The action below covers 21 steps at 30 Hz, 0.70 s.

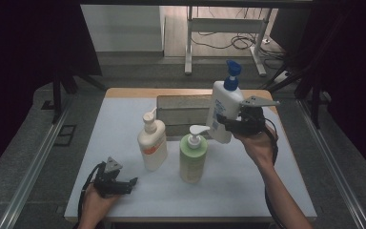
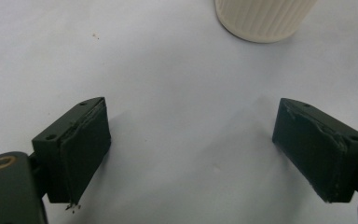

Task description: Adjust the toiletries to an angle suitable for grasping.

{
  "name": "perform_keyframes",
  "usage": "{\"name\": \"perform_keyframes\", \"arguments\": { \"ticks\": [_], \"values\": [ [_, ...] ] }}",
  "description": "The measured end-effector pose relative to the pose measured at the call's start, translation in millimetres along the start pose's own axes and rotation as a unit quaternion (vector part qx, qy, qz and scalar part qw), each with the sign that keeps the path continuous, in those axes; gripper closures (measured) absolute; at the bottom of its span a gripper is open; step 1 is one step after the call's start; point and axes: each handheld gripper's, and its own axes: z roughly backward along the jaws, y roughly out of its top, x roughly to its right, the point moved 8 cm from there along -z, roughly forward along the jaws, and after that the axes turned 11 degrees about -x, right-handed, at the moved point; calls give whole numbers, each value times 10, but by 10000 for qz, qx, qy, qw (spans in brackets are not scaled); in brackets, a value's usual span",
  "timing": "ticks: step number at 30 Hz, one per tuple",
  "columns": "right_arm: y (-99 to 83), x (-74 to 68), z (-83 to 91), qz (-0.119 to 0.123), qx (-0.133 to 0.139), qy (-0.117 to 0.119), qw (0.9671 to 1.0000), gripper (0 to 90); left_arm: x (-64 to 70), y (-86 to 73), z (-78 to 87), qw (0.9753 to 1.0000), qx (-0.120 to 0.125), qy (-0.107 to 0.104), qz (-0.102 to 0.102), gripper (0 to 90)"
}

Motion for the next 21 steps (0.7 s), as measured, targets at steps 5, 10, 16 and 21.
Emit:
{"name": "perform_keyframes", "arguments": {
  "ticks": [5,10,16,21],
  "values": [
    [77,29,-66,-55,15,-72,10000,425,0,0,-1,10000,2,-1,-1,108],
    [147,32,-146,-52,24,-112,9999,426,0,0,-1,10000,3,-3,-1,108],
    [252,19,-251,-71,84,-93,9999,428,0,0,-1,10000,3,0,-2,108],
    [339,2,-344,-57,108,-121,9999,428,-1,0,-1,10000,3,0,-2,108]
  ]
}}
